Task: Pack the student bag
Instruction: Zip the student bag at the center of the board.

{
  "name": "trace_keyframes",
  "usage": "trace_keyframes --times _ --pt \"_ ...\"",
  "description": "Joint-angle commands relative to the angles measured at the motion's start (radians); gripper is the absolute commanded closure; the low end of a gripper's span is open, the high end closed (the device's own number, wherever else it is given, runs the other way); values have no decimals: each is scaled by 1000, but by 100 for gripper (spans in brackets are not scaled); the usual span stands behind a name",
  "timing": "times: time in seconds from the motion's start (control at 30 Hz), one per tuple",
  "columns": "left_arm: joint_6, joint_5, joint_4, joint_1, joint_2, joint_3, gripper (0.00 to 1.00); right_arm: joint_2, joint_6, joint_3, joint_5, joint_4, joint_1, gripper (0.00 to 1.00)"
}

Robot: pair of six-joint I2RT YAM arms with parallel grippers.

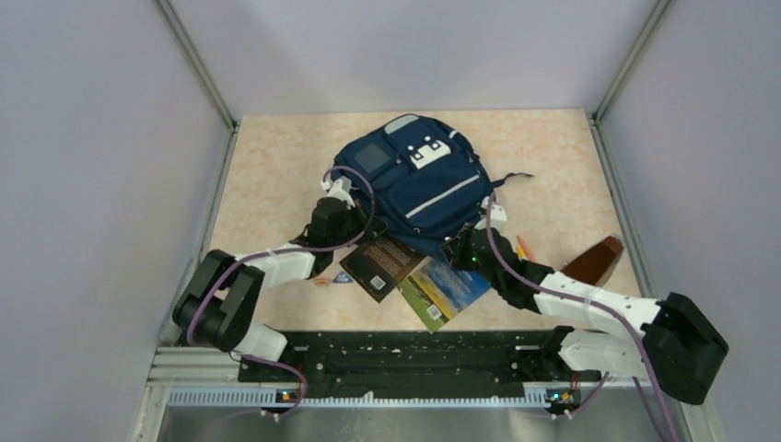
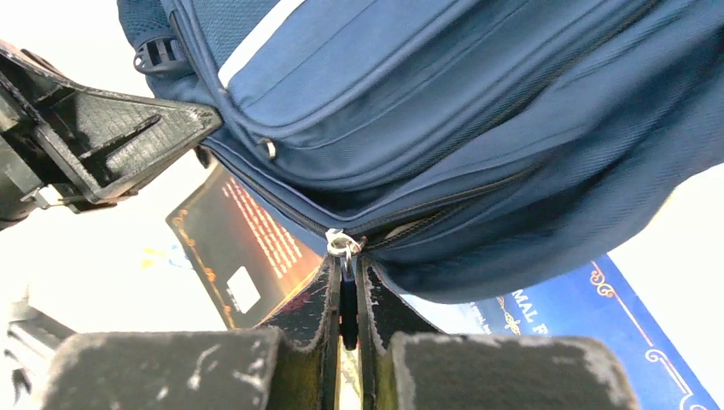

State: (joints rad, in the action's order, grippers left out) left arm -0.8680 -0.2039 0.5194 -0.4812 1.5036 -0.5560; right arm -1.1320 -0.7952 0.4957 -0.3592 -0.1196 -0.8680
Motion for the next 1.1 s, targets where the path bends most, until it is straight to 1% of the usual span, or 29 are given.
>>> trace_keyframes --times 0.0,0.1,0.2,0.33,0.47,0.5,0.57,0.6,0.63,0.67,0.7,0.73,0.8,0.87,0.93,1.07 --pt "223 117 -160 101 -87 -96 100 109 -1 -17 105 32 124 100" --pt "276 82 -228 158 -99 -128 100 131 1 -35 214 31 199 100" --pt "309 70 -265 223 -114 -136 100 127 6 -54 290 26 260 100" --pt "352 10 -275 311 -111 -163 100 79 28 -88 421 -16 360 100" --pt "459 -9 -308 342 -88 -231 100 -2 46 -99 531 -91 424 100" --pt "507 -18 -331 342 -85 -255 97 -24 51 -93 564 -111 432 100" --pt "564 -21 -383 338 -96 -287 69 -63 59 -77 636 -145 435 100" --pt "590 -21 -386 333 -116 -284 57 -77 59 -72 673 -163 436 100" --pt "620 -18 -380 321 -144 -273 48 -87 56 -72 706 -186 435 100" --pt "660 -17 -359 300 -196 -250 42 -92 51 -71 729 -200 435 100" --pt "713 -17 -342 266 -238 -226 38 -93 51 -68 741 -199 435 100" --pt "762 -10 -330 227 -277 -203 36 -91 56 -65 751 -193 435 100" --pt "848 -14 -300 124 -327 -164 35 -80 65 -57 751 -166 435 100" --pt "901 -112 -256 37 -331 -133 35 -66 72 -49 751 -143 435 100" --pt "905 -193 -222 -34 -299 -131 37 -53 79 -40 755 -124 435 100" --pt "966 -245 -238 -145 -177 -182 39 -26 81 -33 754 -106 435 100"
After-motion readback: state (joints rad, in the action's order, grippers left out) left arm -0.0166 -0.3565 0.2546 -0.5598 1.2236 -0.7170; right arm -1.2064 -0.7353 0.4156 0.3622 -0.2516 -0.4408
